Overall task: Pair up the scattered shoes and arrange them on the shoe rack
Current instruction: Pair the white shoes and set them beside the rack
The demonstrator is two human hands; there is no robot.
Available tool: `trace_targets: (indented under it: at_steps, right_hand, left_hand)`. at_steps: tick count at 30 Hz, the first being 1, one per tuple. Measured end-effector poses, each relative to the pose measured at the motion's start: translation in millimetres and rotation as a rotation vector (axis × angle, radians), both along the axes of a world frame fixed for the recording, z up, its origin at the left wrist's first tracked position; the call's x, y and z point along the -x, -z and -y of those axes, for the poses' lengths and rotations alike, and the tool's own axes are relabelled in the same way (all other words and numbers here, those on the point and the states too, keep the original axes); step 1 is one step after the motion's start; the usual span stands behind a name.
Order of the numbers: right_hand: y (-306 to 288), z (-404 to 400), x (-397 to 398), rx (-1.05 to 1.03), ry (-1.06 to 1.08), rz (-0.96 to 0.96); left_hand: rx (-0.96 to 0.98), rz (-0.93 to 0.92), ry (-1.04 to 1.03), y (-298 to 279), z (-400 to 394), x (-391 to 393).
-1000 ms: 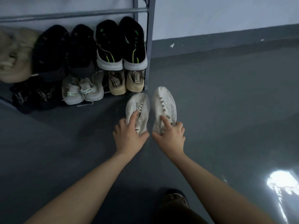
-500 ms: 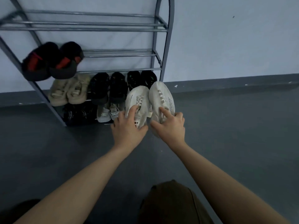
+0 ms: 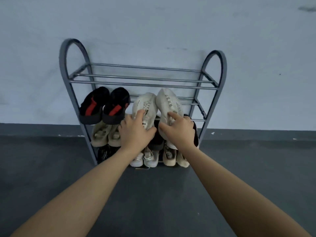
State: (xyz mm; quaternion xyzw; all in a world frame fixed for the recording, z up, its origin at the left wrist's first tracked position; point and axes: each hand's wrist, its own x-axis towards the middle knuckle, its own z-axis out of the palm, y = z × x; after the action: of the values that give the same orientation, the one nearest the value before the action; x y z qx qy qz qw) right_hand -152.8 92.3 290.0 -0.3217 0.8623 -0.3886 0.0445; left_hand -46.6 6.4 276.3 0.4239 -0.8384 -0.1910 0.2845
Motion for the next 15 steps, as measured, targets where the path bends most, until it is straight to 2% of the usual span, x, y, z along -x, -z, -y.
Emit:
trace_targets:
  at_steps: [8, 11, 15]
  right_hand:
    - [9, 91, 44, -0.067, -0.011, -0.054]
    - [19, 108, 52, -0.077, -0.021, -0.089]
    - [34, 115, 58, -0.154, -0.043, -0.139]
  left_hand:
    - [0.009, 0.017, -0.041, 17, 87, 47]
    - [0.024, -0.006, -0.059, 25, 105, 63]
    - [0.042, 0.060, -0.025, 37, 115, 75]
